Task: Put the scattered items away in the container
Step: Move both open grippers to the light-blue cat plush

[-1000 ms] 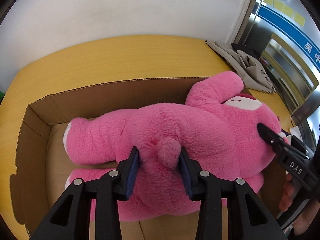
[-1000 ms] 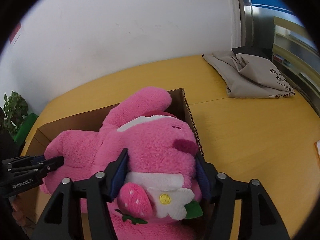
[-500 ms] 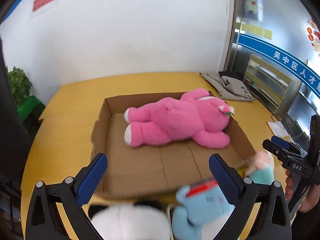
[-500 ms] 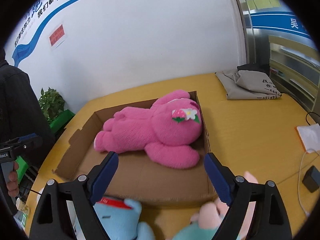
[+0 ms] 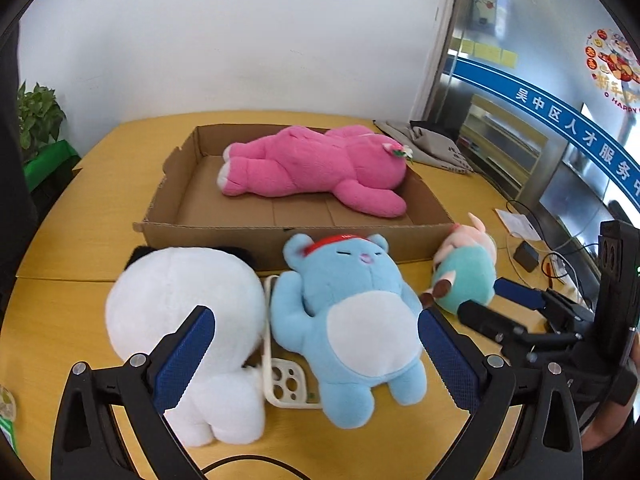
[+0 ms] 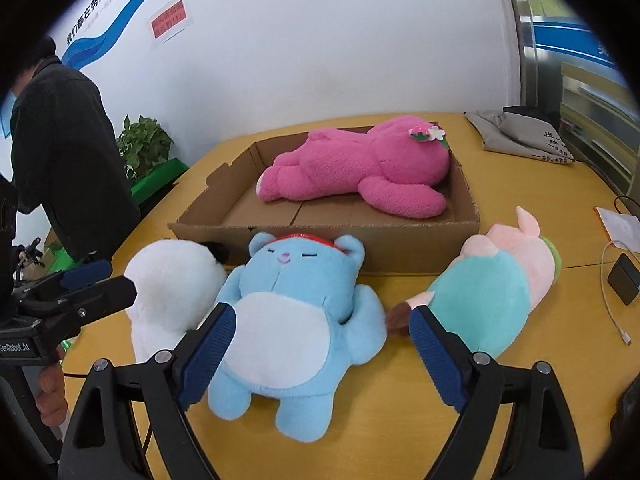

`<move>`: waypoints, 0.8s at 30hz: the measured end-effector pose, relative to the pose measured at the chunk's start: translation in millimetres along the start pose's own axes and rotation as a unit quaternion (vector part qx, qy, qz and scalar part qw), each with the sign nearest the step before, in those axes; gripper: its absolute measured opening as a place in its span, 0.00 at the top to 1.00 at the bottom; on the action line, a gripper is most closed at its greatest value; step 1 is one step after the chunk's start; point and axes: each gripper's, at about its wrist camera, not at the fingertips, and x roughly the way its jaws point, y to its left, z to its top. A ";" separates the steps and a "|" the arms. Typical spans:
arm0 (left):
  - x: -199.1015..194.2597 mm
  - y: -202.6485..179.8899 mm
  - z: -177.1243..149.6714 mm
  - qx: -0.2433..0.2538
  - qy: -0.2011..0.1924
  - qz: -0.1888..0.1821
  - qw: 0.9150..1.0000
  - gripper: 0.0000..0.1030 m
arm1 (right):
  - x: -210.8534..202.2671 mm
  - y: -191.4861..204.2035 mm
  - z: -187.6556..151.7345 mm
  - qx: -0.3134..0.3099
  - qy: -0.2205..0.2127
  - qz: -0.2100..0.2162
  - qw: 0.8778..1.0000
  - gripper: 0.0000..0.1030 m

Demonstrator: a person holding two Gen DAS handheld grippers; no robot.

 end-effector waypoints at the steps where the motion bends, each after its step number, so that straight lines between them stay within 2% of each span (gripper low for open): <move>1: 2.7 -0.6 -1.2 -0.002 0.004 -0.003 1.000 0.00 | 0.2 0.6 -3.2 0.001 0.004 0.003 1.000 0.14; 5: 14.5 1.2 -6.1 -0.018 0.018 -0.017 1.000 0.00 | 5.2 -6.0 -10.8 0.019 0.017 0.013 1.000 0.14; 11: 30.0 2.4 -11.4 -0.034 0.037 -0.059 0.997 0.00 | 17.3 -21.7 -17.6 0.040 0.035 -0.003 0.999 0.14; 20: 21.4 -7.4 1.0 -0.015 0.003 -0.060 0.998 0.00 | 14.5 -26.3 -1.6 0.021 0.008 -0.040 0.999 0.14; 24: 30.3 -4.3 2.0 -0.018 0.013 -0.062 0.998 0.00 | 18.8 -27.8 -1.3 0.020 0.014 -0.035 0.999 0.14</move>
